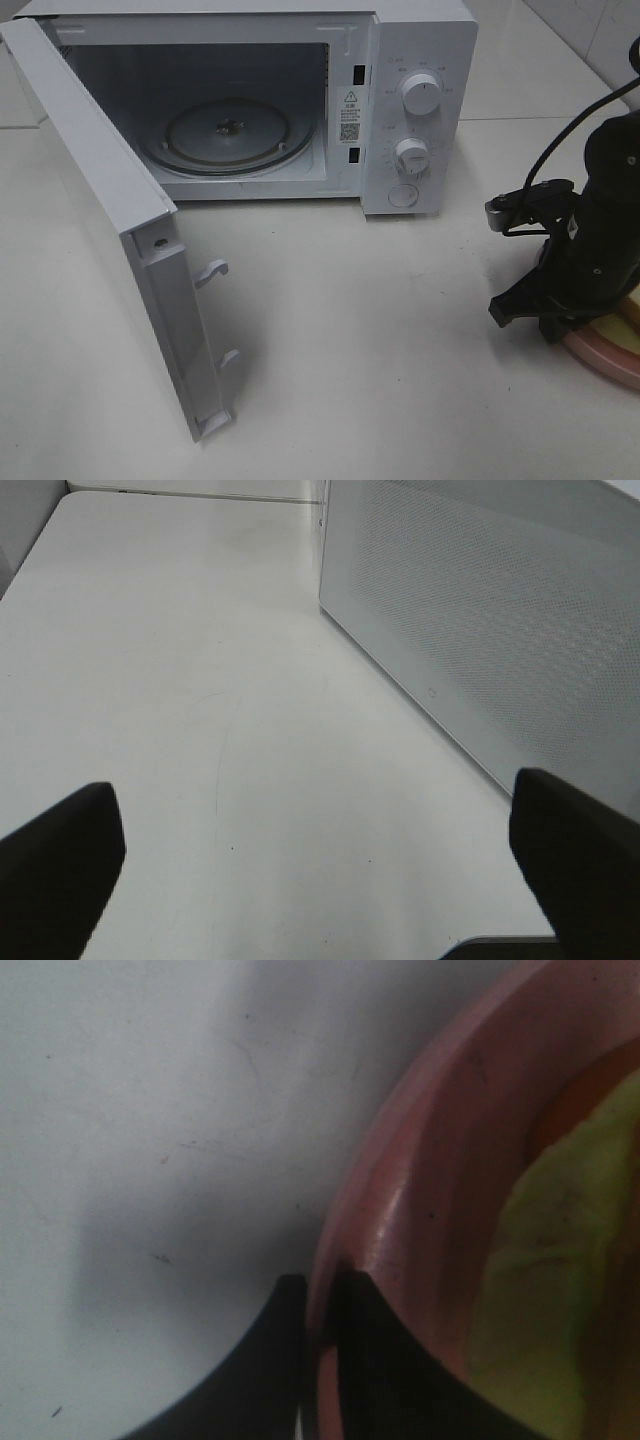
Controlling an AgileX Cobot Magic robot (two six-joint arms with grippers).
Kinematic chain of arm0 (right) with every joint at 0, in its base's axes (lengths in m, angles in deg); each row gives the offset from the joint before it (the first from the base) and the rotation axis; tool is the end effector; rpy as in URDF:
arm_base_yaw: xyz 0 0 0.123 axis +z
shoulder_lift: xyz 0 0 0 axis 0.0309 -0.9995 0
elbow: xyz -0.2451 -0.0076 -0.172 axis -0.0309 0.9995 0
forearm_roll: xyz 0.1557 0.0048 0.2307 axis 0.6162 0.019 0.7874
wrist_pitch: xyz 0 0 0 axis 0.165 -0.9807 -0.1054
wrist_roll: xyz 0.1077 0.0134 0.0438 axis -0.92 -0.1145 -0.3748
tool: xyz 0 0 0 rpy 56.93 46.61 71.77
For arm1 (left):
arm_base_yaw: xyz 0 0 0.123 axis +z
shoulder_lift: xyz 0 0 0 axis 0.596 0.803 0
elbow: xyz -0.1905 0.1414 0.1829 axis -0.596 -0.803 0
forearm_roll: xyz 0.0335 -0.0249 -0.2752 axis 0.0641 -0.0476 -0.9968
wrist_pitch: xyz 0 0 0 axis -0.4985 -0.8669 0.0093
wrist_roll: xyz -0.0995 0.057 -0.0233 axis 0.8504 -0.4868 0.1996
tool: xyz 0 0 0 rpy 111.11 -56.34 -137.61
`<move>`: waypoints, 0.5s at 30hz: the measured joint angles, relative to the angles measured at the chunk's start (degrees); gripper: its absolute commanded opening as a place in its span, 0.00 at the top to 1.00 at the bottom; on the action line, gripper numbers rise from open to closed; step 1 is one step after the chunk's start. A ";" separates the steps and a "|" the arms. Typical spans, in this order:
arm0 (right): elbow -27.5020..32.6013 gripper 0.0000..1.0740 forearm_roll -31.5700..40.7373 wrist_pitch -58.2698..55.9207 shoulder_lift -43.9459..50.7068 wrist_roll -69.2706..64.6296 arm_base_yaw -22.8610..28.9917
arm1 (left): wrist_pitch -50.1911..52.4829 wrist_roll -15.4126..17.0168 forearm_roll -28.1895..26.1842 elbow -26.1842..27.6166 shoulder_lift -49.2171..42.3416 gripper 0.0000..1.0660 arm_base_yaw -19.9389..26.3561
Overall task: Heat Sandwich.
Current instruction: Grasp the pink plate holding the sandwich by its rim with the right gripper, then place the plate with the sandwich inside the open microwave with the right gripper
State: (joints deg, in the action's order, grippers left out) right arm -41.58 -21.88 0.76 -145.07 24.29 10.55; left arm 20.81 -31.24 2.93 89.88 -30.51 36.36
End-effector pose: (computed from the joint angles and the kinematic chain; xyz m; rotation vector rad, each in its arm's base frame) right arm 0.3052 0.0543 0.0843 -0.3813 2.9399 -0.1316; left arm 0.0229 -0.0069 0.2819 -0.0117 2.0459 -0.0937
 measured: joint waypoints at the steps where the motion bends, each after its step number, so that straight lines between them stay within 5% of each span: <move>1: 0.00 1.00 0.00 -0.06 0.00 -0.06 0.00 | 0.00 0.00 0.00 0.00 0.00 0.08 0.00; 15: 0.00 1.00 -4.07 -2.75 0.00 -3.84 2.01 | 0.00 0.00 0.00 0.00 0.00 0.08 0.00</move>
State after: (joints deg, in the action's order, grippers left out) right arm -41.58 -25.94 -1.99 -145.07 20.46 12.55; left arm 20.81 -31.24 2.93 89.88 -30.51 36.36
